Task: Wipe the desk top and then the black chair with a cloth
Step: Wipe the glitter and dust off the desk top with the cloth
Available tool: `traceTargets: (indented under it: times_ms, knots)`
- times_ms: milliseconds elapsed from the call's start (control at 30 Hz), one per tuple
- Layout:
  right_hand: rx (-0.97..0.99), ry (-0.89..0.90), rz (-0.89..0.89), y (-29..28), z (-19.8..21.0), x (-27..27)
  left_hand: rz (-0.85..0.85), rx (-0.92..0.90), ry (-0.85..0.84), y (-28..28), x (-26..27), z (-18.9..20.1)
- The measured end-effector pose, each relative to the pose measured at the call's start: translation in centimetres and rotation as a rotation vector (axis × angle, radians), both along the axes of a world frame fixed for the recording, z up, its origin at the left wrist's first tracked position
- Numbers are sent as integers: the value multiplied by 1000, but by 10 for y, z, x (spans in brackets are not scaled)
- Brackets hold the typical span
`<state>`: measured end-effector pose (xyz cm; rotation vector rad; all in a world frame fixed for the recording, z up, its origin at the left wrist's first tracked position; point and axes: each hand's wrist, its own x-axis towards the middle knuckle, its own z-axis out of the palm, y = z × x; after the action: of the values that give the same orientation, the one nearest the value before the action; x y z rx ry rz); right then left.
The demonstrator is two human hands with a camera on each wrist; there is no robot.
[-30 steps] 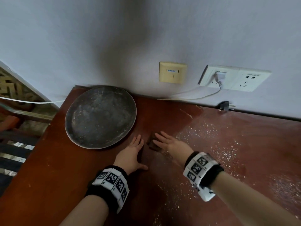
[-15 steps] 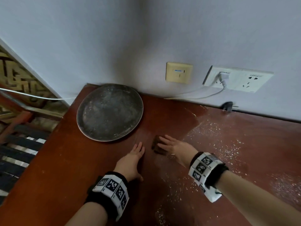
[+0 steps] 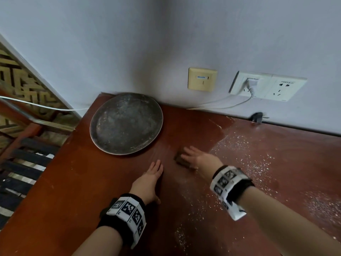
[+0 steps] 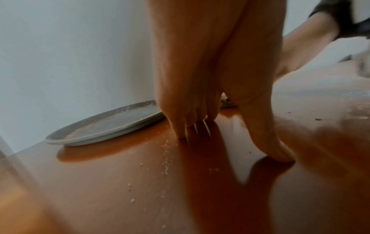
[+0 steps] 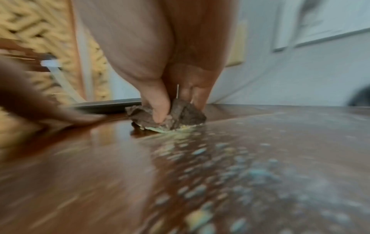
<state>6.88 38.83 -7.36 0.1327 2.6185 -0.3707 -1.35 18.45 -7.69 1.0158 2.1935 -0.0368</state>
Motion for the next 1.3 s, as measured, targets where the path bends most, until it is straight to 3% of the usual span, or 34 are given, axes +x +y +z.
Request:
traceTargets:
  times_ms: [67,133,200,267,333,400,500,633,800,867,933,1067,1133,1200,1300]
  knots:
    - [17,20,-180,21,1,-3,8,-5,1,1,1,0]
    - [59,73,-241,16,-2,2,16,-10,1,2,2,1]
    - [7,79,-124,-13,-4,17,25,-6,7,3,3,2]
    - [-72,201,75,-48,-7,38,26,-2,20,3,4,1]
    - [-112,292,167,-70,-6,56,19,-8,33,4,4,2]
    - [-110,195,190,-59,-7,55,17,-16,35,4,5,3]
    - [-15,14,-30,-6,0,32,22,-30,38,5,7,5]
    - [79,95,-320,33,-4,28,16,-51,60,4,9,3]
    - [-19,86,48,-37,-3,64,8,-46,69,3,9,2]
    - [-45,59,76,-32,0,66,10,-49,67,4,9,2]
    - [-3,20,-15,-2,1,56,9,-52,72,5,9,2]
    - [61,131,-370,42,-3,51,15,-52,76,4,12,4]
    - [93,244,-284,24,-2,55,16,-48,71,3,13,4]
    - [89,364,-61,-13,-5,65,19,-40,64,1,12,2]
    - [-15,119,87,-44,-6,90,14,-35,50,-5,13,1]
